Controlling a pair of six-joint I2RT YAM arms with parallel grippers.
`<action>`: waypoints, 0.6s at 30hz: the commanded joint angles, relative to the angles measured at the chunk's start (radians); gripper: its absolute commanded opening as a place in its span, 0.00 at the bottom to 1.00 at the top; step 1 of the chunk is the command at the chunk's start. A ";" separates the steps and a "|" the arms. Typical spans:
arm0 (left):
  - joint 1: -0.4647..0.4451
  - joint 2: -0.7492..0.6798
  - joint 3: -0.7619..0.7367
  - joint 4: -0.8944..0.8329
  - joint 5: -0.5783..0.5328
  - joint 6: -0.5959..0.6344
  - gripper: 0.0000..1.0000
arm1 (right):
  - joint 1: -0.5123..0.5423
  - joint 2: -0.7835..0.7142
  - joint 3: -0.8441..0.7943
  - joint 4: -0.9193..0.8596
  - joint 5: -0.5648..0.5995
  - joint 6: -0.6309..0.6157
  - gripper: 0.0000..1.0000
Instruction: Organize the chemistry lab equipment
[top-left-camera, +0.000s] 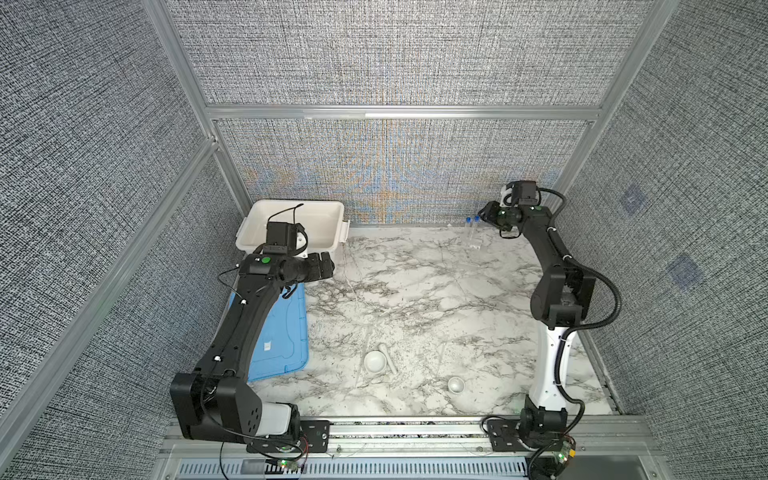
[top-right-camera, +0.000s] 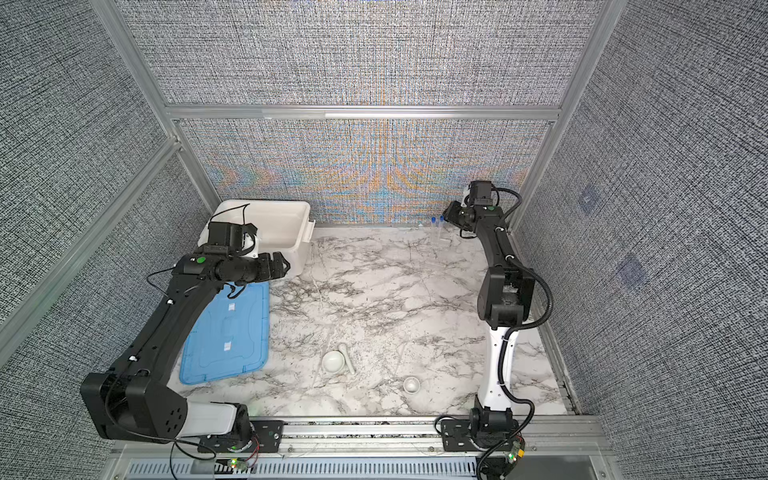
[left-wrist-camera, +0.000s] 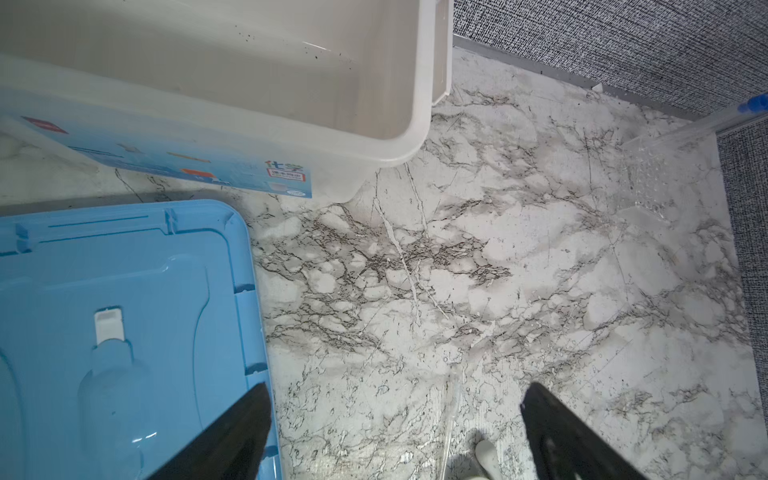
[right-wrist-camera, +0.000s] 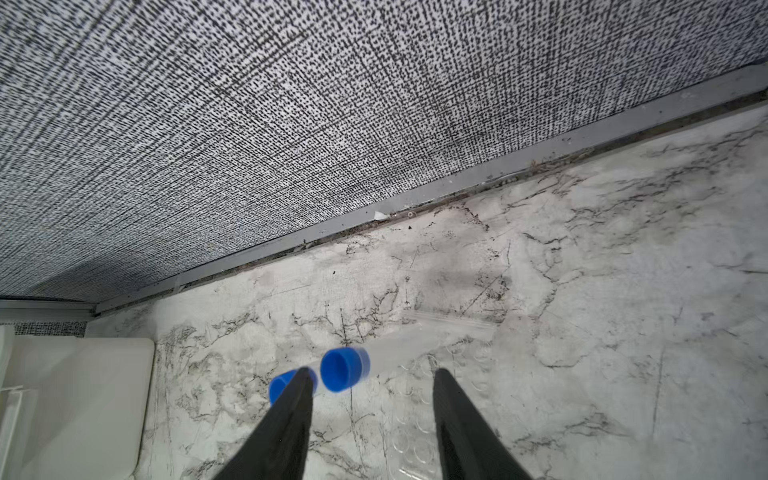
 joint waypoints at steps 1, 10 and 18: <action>0.001 -0.005 0.001 0.011 -0.002 0.009 0.95 | 0.000 -0.020 0.011 0.009 -0.016 0.000 0.50; 0.000 -0.015 -0.005 0.011 -0.006 0.014 0.95 | 0.032 0.013 0.080 -0.068 0.021 -0.103 0.67; 0.001 -0.021 -0.015 0.008 -0.007 0.014 0.95 | 0.051 0.053 0.126 -0.119 0.097 -0.144 0.74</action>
